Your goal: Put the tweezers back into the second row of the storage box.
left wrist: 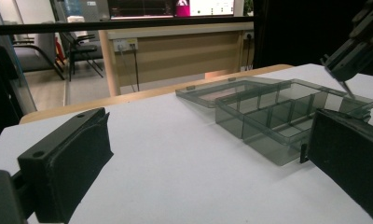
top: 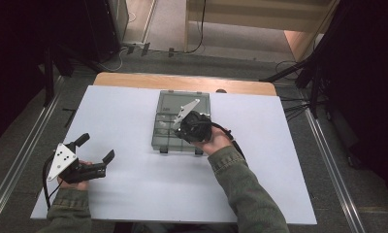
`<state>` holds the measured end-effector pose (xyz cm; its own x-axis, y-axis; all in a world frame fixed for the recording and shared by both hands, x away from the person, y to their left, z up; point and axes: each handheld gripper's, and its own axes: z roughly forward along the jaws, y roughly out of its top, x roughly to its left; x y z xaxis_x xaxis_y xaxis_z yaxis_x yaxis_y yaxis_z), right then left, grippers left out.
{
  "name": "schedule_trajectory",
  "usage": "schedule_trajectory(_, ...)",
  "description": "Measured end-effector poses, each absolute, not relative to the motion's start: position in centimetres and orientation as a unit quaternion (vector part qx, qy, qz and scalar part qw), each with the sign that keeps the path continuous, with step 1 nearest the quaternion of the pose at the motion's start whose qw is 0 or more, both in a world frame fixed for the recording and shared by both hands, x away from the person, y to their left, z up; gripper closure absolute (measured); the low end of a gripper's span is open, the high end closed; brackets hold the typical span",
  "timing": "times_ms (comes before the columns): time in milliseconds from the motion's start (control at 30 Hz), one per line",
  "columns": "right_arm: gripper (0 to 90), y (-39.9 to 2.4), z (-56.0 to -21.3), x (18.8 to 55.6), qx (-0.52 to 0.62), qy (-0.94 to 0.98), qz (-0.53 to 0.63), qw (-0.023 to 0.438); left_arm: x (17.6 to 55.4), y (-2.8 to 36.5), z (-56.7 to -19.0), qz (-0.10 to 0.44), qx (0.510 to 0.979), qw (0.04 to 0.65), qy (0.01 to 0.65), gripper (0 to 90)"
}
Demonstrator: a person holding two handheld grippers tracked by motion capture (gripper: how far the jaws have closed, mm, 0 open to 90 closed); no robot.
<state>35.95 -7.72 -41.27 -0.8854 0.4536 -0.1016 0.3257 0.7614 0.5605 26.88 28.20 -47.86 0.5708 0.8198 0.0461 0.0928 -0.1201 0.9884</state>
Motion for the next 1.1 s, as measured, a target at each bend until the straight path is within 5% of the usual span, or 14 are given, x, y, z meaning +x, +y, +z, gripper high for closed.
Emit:
schedule_trajectory(267,84.6,-6.8,-42.8,37.4,0.198,0.947,0.213,0.134,26.9,28.2,-47.9,0.316,0.678,0.572,0.337,0.0)
schedule_trajectory(333,68.6,-6.8,-43.1,37.5,0.205,0.947,0.207,0.136,26.9,28.2,-47.9,0.316,0.677,0.573,0.337,0.0)
schedule_trajectory(500,59.2,-7.2,-42.6,37.2,0.218,0.94,0.216,0.15,26.8,28.2,-47.8,0.317,0.678,0.571,0.337,0.0)
schedule_trajectory(1100,0.0,-14.3,-41.1,33.5,0.374,0.865,0.282,0.181,26.8,28.0,-47.9,0.313,0.678,0.574,0.336,0.0)
